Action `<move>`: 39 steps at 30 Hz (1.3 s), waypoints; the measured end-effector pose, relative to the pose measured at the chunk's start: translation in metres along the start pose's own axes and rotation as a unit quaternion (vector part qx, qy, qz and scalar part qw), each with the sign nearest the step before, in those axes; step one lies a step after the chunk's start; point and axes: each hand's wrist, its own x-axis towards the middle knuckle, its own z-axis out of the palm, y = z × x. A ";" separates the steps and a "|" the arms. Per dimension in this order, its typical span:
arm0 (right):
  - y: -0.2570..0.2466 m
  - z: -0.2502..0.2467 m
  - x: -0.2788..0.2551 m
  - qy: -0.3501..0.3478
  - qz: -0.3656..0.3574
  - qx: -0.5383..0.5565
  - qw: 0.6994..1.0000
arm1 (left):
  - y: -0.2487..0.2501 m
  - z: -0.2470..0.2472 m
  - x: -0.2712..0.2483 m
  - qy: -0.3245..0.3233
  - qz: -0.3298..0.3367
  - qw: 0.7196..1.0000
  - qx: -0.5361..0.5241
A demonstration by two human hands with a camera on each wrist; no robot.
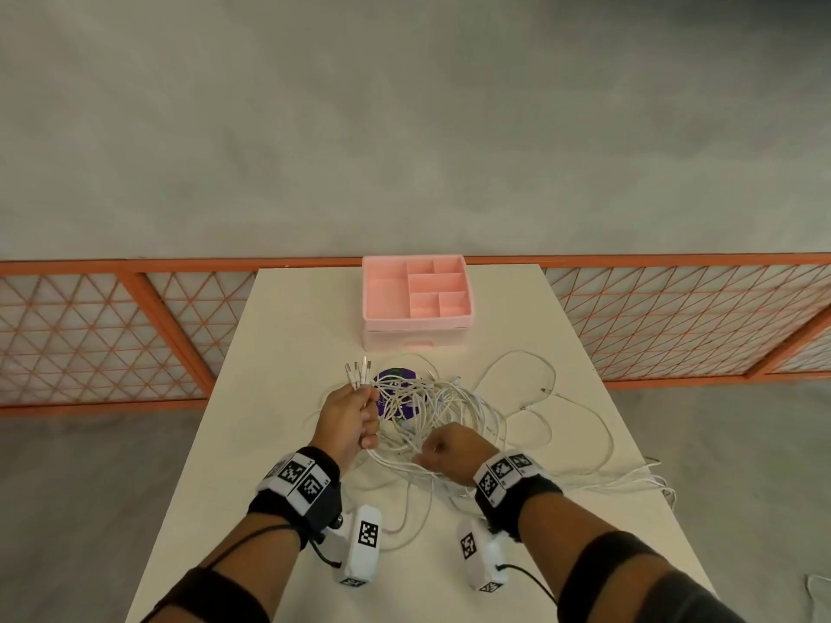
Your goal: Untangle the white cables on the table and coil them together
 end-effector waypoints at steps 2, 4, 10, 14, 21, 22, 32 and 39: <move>-0.007 -0.002 0.002 0.046 -0.022 0.007 0.999 | 0.001 0.000 0.000 -0.001 0.006 1.000 0.003; -0.014 -0.015 0.001 0.092 -0.045 0.017 0.995 | 0.002 0.000 -0.001 -0.003 0.010 1.000 0.006; -0.038 -0.094 -0.014 0.280 -0.085 0.193 0.937 | 0.002 0.000 -0.002 -0.004 0.004 1.000 -0.001; -0.060 -0.149 -0.025 0.398 -0.159 0.327 0.842 | 0.003 0.001 -0.002 0.000 0.003 1.000 -0.001; -0.098 -0.176 -0.038 0.300 -0.337 0.602 0.659 | 0.008 0.003 -0.001 0.006 0.001 1.000 -0.017; -0.100 -0.170 -0.037 0.279 -0.340 0.605 0.664 | 0.009 0.004 -0.001 0.005 0.003 1.000 -0.019; -0.088 -0.079 -0.015 0.186 -0.193 0.408 0.873 | 0.015 0.007 -0.003 -0.013 0.032 0.999 -0.012; -0.086 -0.047 -0.002 0.158 -0.172 0.368 0.900 | 0.015 0.015 -0.003 -0.035 0.060 0.998 0.008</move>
